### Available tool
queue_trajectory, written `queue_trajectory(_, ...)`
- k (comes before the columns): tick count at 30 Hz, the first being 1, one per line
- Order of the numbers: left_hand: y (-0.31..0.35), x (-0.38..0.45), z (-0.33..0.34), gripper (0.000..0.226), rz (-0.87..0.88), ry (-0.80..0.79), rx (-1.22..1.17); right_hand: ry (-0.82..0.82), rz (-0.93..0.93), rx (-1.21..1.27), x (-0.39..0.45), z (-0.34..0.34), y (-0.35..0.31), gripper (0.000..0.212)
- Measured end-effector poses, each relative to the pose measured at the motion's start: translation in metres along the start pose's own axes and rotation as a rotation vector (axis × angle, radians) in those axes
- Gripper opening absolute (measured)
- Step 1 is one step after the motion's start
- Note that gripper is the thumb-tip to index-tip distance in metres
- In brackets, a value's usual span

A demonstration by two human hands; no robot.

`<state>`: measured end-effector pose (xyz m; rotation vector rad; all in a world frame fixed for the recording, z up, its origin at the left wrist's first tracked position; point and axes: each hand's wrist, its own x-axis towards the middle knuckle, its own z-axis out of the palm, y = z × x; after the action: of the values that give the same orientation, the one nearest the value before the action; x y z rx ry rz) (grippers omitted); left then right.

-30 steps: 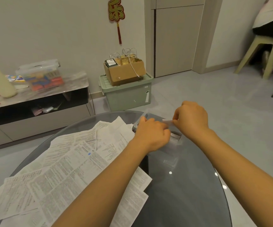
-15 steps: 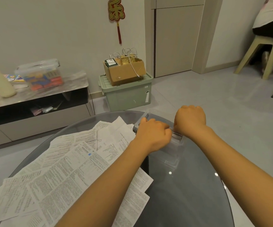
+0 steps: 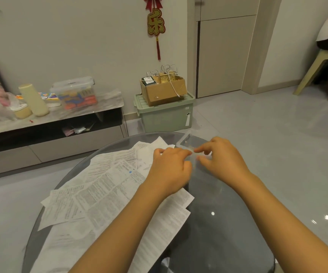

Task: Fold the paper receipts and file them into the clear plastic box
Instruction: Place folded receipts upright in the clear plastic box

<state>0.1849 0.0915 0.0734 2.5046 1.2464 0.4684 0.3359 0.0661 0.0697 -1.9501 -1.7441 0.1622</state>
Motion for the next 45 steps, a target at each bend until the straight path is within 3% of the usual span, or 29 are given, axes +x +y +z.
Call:
queue_trajectory(3,-0.003,-0.039,-0.007,0.040,-0.094,-0.047,0.021,-0.048,-0.070,0.032,-0.023,0.013,-0.017,0.026)
queue_trajectory(8,-0.027,-0.100,-0.006,0.044,-0.236,-0.191,0.105,-0.188,-0.185,0.069,-0.058,0.046,-0.037,0.027)
queue_trajectory(15,-0.059,-0.139,0.022,0.079,-0.300,-0.501,0.185,-0.431,-0.300,0.068,-0.072,0.074,-0.042,0.028)
queue_trajectory(21,-0.077,-0.139,0.023,0.094,-0.258,-0.524,0.054,-0.643,-0.374,0.064,-0.073,0.082,-0.033,0.045)
queue_trajectory(28,-0.087,-0.139,0.029,0.090,-0.270,-0.501,-0.030,-0.622,-0.399,0.034,-0.072,0.083,-0.034,0.043)
queue_trajectory(35,-0.088,-0.139,0.017,0.043,-0.250,-0.348,-0.160,-0.549,-0.445,0.054,-0.075,0.084,-0.034,0.017)
queue_trajectory(39,-0.091,-0.142,-0.002,0.038,-0.264,-0.381,-0.251,-0.491,-0.385,0.174,-0.077,0.081,-0.033,0.008)
queue_trajectory(45,-0.098,-0.144,-0.020,0.022,-0.337,-0.343,-0.527,-0.244,-0.394,0.257,-0.078,0.076,-0.032,0.025)
